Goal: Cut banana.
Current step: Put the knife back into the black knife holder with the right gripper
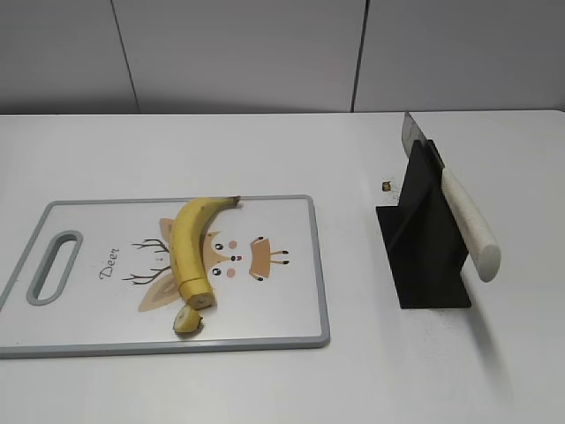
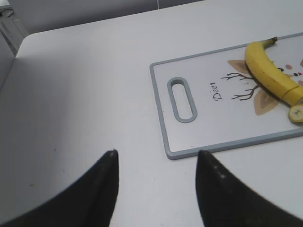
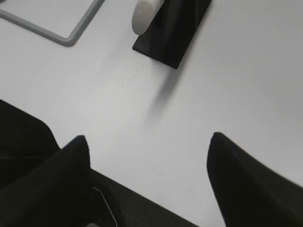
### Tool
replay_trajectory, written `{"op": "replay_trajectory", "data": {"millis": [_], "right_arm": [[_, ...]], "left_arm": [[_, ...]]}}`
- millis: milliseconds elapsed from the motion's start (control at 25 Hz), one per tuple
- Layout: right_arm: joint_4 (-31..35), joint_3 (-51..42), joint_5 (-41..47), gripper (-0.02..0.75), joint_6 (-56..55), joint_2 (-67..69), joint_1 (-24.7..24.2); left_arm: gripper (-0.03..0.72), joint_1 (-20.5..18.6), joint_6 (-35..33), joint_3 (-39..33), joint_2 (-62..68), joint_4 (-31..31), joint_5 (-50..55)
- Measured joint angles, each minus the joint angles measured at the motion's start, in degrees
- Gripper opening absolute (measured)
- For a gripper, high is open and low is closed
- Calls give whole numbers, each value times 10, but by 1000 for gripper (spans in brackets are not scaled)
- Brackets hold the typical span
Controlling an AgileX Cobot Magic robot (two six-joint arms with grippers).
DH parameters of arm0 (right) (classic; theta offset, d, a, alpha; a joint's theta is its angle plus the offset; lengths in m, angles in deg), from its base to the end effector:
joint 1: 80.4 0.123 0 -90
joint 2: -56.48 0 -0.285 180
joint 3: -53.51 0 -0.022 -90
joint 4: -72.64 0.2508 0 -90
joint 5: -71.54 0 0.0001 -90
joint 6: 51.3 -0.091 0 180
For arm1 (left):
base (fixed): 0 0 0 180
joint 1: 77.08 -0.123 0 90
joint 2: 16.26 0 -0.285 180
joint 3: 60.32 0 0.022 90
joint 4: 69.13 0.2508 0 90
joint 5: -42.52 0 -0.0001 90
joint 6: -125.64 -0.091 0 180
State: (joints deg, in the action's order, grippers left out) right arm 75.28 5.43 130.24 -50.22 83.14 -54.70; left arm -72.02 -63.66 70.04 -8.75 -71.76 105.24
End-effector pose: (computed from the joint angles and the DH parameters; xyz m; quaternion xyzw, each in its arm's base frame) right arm 0.0412 0.0238 0.2755 -0.2095 0.8941 0.1065 0.3812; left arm -0.0053 -0.0033 0.2694 0.1092 0.8583 -0.0044 0.5014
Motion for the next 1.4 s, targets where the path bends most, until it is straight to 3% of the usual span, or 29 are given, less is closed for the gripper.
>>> {"op": "replay_trajectory", "data": {"millis": [360,520,960,1400], "right_arm": [[0,-3,5,582,4,-176,0],[5,-3,7,582,4,-192,-6],[28,-3,7,568,4,-192,-199],[29,-3,7,560,4,-192,-207]], "left_arm": [[500,0,0,0,0,-1,0],[500,-3,0,0,0,-1,-1],[500,-8,0,0,0,-2,-1],[498,-8,0,0,0,-1,-2]]}}
